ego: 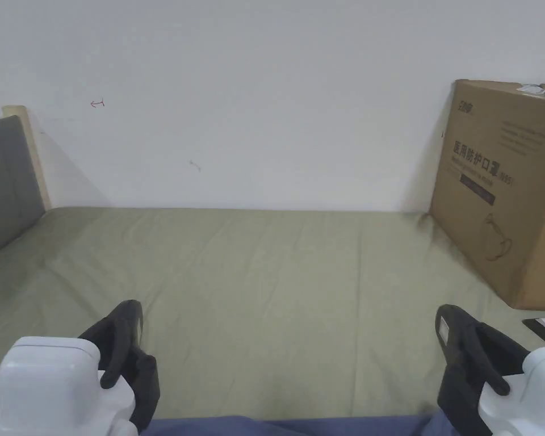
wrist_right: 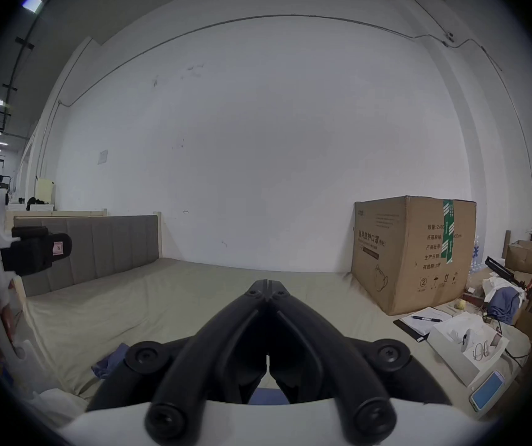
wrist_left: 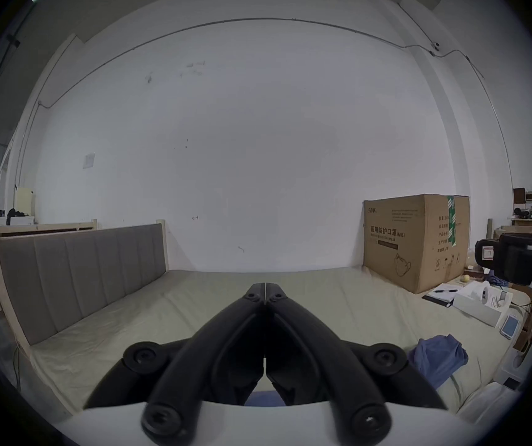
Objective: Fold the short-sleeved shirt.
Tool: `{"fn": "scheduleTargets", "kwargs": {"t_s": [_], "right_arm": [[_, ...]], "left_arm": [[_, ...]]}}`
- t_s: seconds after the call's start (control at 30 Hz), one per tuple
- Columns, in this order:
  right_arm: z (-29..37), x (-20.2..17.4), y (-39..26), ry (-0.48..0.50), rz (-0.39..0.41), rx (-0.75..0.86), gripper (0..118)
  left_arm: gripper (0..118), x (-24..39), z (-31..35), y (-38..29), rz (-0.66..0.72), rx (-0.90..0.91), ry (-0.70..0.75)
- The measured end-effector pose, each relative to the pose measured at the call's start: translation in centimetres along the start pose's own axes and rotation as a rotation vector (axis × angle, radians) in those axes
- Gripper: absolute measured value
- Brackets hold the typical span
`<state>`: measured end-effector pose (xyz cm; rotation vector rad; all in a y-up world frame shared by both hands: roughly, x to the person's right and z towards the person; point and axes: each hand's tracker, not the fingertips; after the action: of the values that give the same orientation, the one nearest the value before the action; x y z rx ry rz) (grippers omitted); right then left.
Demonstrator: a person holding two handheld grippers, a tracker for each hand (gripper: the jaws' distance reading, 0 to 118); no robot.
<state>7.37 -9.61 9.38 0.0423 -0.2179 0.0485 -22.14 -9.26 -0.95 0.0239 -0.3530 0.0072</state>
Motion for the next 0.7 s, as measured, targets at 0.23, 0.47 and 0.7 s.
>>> {"fn": "scheduleTargets", "kwargs": {"t_s": [0.23,0.47,0.7], "right_arm": [[0.4,1.5,-0.6,0.034,-0.032,-0.096,0],[-0.8,1.3,-3.5,0.05,0.047,-0.249,0],[-3.2,0.1,-4.3,0.078,-0.01,-0.337,0]], "left_arm": [[0,-11.8,-6.7,-1.5,0.321,-0.543,-0.25],[117,-22.6,-13.6,-13.8,0.828,-0.984,-0.305],[117,-23.8,-16.5,-22.6,1.217,-1.076,-0.457]]}}
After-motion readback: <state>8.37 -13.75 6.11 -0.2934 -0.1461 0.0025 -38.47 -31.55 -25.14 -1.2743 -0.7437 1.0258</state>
